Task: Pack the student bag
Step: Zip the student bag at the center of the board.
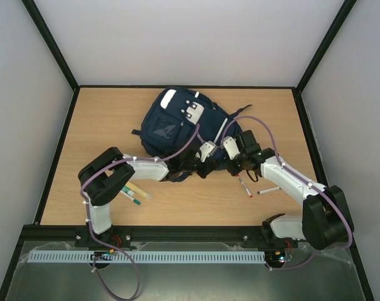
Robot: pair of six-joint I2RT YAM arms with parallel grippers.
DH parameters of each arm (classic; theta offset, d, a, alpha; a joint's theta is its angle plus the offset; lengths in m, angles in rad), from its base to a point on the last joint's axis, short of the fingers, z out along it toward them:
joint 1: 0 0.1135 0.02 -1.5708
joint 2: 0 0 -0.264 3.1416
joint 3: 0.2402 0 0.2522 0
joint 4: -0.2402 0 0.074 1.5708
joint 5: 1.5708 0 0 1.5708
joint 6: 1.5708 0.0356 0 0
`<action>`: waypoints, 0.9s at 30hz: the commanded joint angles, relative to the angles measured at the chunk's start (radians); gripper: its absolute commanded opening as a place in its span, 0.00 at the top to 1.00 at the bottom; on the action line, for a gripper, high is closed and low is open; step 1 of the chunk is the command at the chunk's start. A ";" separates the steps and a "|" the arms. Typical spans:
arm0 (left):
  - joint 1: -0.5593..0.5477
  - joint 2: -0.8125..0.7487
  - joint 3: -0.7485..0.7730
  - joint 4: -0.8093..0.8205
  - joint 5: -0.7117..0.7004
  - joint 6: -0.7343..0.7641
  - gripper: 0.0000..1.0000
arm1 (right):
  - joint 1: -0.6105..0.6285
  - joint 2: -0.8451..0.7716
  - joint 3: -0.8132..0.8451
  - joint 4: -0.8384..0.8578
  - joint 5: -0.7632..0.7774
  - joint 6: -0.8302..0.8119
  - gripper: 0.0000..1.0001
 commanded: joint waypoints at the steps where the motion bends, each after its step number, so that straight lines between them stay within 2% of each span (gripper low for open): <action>1: -0.007 -0.053 0.009 0.094 0.037 0.013 0.97 | 0.003 -0.032 -0.002 -0.034 0.036 0.014 0.91; 3: -0.008 -0.054 0.008 0.095 0.041 0.013 0.97 | 0.003 -0.040 -0.006 -0.030 0.039 0.013 0.91; 8: -0.008 -0.063 0.008 0.097 0.043 0.011 0.97 | 0.003 -0.020 -0.011 -0.004 0.081 0.021 0.72; 15: -0.007 -0.078 0.020 0.090 0.045 0.011 0.97 | 0.003 -0.018 -0.020 -0.001 0.071 0.006 0.80; 18: -0.008 -0.083 0.020 0.091 0.045 0.013 0.97 | 0.005 -0.034 -0.032 -0.012 0.012 -0.014 0.72; 22: -0.008 -0.083 0.023 0.099 0.045 0.010 0.97 | 0.006 -0.017 -0.034 -0.022 -0.005 -0.026 0.71; 24: -0.008 -0.083 0.024 0.100 0.045 0.007 0.97 | 0.006 -0.006 -0.031 -0.019 -0.004 -0.028 0.73; 27: -0.007 -0.084 0.023 0.097 0.046 0.006 0.97 | 0.006 0.001 -0.024 -0.012 0.008 -0.022 0.84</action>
